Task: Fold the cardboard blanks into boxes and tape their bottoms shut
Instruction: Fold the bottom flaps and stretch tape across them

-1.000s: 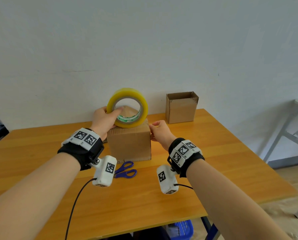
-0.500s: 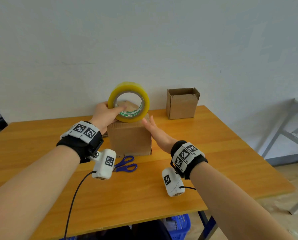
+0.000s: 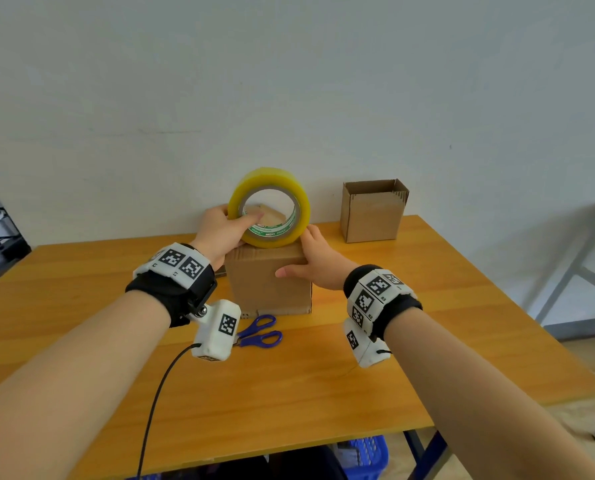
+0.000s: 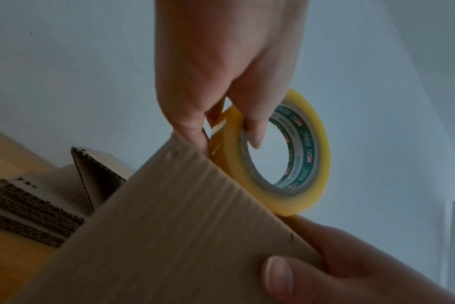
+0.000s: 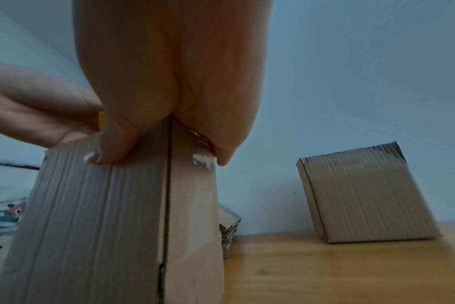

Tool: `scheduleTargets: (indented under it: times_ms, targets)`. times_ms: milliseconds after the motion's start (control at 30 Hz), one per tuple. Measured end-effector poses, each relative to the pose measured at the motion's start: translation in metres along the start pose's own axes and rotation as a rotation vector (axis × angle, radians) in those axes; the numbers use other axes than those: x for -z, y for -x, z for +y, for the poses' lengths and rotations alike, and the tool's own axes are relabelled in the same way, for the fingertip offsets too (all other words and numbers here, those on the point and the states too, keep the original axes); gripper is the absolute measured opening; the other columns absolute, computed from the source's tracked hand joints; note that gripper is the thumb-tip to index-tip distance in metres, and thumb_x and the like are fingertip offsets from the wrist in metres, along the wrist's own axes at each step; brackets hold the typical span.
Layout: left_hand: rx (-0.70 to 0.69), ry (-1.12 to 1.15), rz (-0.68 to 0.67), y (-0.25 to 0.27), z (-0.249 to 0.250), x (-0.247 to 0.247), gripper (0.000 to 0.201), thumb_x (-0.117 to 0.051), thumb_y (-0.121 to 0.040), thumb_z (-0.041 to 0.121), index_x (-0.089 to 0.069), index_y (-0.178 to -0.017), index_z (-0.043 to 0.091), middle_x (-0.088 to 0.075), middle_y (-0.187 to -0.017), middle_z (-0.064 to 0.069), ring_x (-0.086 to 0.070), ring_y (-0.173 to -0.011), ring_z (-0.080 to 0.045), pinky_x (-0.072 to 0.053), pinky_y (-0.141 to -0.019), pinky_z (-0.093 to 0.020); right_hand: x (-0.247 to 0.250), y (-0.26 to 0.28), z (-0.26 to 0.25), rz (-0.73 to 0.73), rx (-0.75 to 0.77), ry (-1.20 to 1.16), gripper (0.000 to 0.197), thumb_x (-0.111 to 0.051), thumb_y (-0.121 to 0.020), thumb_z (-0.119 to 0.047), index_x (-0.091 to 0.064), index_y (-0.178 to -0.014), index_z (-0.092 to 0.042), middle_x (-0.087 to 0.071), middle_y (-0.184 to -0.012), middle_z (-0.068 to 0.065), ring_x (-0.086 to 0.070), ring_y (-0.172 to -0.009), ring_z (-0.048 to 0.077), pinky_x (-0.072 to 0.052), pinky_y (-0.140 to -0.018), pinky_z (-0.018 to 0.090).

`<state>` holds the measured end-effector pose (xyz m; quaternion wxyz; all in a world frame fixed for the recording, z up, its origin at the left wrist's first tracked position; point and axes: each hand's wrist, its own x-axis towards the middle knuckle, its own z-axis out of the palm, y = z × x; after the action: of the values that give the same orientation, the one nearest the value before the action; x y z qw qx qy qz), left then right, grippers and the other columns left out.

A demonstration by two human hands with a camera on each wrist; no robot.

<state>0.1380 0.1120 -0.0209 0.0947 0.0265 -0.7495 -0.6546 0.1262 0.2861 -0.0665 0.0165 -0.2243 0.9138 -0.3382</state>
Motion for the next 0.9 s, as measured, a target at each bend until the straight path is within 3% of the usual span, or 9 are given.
scheduleTargets:
  times_ms: [133, 300, 433, 667, 900]
  targets:
    - [-0.052, -0.036, 0.027, -0.001, 0.006, 0.001, 0.022, -0.07, -0.084, 0.032, -0.061, -0.091, 0.014, -0.068, -0.104, -0.017, -0.066, -0.098, -0.027, -0.055, -0.086, -0.046, 0.004, 0.001, -0.004, -0.043, 0.008, 0.1, 0.089, -0.068, -0.083, -0.043, -0.016, -0.15, -0.014, -0.021, -0.149, 0.008, -0.025, -0.136, 0.024, -0.028, -0.114, 0.04]
    - [-0.192, -0.22, 0.099, -0.002, 0.008, -0.002, 0.022, -0.066, -0.085, 0.04, -0.055, -0.08, 0.021, -0.065, -0.094, -0.019, -0.064, -0.09, -0.033, -0.053, -0.081, -0.053, 0.006, 0.003, -0.007, -0.065, 0.018, 0.176, 0.085, -0.064, -0.085, -0.044, -0.018, -0.15, -0.014, -0.022, -0.148, 0.009, -0.024, -0.137, 0.025, -0.025, -0.114, 0.039]
    - [-0.268, -0.316, 0.142, -0.006, 0.009, -0.001, 0.02, -0.057, -0.093, 0.03, -0.054, -0.091, 0.01, -0.054, -0.076, -0.003, -0.054, -0.08, -0.026, -0.044, -0.071, -0.034, 0.008, 0.004, -0.009, -0.072, 0.013, 0.219, 0.084, -0.062, -0.086, -0.046, -0.018, -0.15, -0.013, -0.02, -0.15, 0.009, -0.023, -0.137, 0.026, -0.025, -0.115, 0.039]
    - [-0.372, -0.535, 0.258, -0.02, 0.012, 0.038, 0.02, -0.053, -0.095, 0.016, -0.055, -0.109, 0.002, -0.056, -0.094, -0.011, -0.051, -0.084, -0.025, -0.039, -0.073, -0.033, 0.011, 0.005, -0.011, -0.101, -0.023, 0.257, 0.089, -0.058, -0.088, -0.046, -0.007, -0.151, -0.01, -0.013, -0.153, 0.008, -0.02, -0.139, 0.025, -0.026, -0.116, 0.038]
    - [-0.432, -0.669, 0.296, -0.023, 0.007, 0.069, 0.012, -0.051, -0.094, 0.009, -0.053, -0.106, 0.005, -0.058, -0.091, -0.012, -0.054, -0.08, -0.028, -0.041, -0.069, -0.036, 0.008, 0.003, -0.012, -0.094, -0.006, 0.27, 0.086, -0.057, -0.088, -0.048, -0.011, -0.151, -0.011, -0.016, -0.151, 0.007, -0.021, -0.137, 0.024, -0.026, -0.115, 0.037]
